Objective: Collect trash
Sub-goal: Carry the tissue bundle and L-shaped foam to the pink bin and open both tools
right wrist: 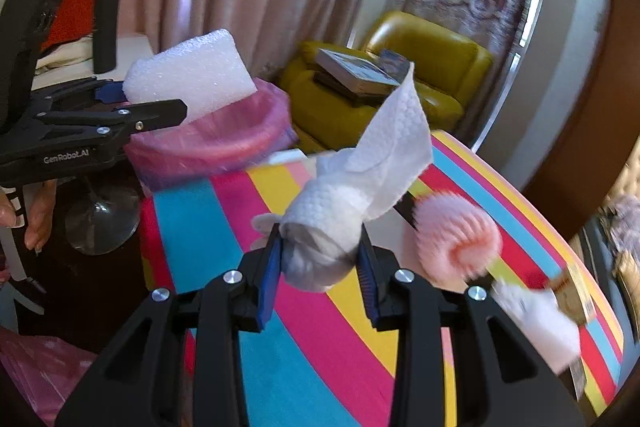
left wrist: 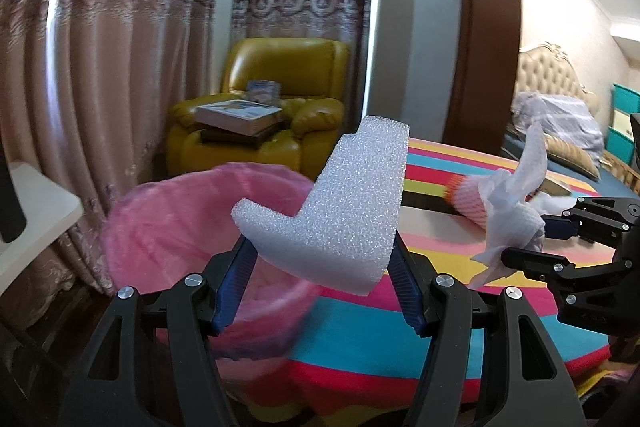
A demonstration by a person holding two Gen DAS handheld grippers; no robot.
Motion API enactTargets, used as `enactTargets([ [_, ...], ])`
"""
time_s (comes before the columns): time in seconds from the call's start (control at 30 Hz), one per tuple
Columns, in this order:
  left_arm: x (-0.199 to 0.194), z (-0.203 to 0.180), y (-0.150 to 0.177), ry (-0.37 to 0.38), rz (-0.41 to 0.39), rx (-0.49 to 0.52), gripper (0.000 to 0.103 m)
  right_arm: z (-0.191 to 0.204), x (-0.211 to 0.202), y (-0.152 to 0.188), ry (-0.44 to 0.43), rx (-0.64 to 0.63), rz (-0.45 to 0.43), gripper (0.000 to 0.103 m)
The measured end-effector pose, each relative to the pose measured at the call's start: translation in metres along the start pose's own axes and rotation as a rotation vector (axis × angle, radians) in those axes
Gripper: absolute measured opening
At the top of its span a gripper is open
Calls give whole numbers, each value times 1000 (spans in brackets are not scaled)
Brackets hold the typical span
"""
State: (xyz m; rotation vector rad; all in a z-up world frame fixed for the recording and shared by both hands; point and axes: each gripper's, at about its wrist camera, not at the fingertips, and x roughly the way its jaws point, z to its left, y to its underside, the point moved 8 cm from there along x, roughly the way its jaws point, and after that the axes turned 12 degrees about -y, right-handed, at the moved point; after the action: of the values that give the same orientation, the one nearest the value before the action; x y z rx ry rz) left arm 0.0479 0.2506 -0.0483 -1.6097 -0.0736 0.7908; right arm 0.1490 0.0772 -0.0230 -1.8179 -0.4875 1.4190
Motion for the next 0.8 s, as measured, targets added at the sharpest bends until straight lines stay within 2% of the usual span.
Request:
enactTargets([
  [0.37,31,78,-16,-124,18,-63,60,35,53,-75,-101,-64,-16,34],
  [0.67,61,121,-7,-189,74,-112,61,52,95,-124,-169,-73,-47,38],
  [0.7,63,124,-5,-198,77,-117,62,55,99,-129,-180,-83,-49,45],
  [0.73,65,126,-2,-207,82,-123,63,56,101,-133,-187,-93,-54,59],
  [0.8,66,133,1,-222,83,-144,79,55,104,-142,-179,-95,-82,70],
])
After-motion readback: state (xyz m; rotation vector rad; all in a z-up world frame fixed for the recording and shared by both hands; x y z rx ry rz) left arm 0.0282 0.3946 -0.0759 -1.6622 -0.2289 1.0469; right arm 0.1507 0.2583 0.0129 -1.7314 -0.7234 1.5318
